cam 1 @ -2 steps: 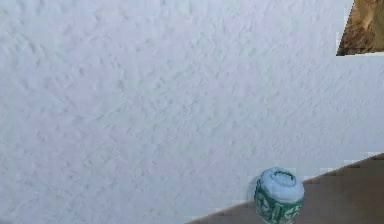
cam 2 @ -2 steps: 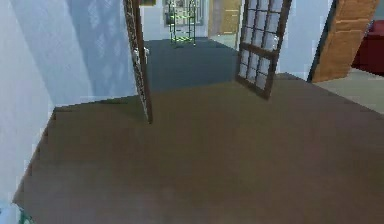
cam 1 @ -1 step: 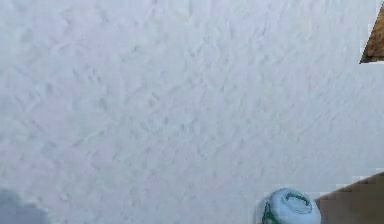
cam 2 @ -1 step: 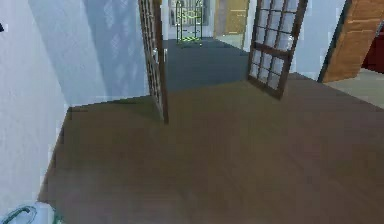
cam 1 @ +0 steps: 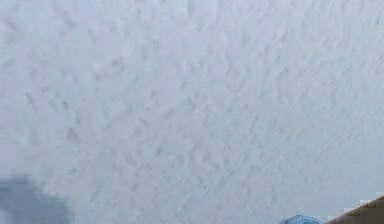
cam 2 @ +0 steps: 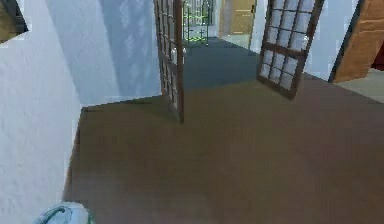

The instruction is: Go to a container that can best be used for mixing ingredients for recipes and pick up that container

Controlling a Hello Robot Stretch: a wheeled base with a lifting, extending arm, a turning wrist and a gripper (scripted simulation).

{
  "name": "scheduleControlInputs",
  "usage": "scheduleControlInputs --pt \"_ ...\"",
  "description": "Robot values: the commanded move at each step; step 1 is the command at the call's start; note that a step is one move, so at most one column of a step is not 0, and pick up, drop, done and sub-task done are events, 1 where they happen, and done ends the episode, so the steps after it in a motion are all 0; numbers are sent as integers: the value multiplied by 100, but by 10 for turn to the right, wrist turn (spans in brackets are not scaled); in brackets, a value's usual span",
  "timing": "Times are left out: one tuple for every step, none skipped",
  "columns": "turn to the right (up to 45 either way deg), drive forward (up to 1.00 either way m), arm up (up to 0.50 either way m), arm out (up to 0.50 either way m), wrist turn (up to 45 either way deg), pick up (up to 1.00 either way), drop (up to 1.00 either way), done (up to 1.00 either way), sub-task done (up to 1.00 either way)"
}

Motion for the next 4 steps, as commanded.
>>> scheduleControlInputs --pt "450 0 0 0 0 0 0 0 0" --pt "450 0 0 0 0 0 0 0 0" --pt "450 0 0 0 0 0 0 0 0" --pt "0 25 0 0 0 0 0 0 0"
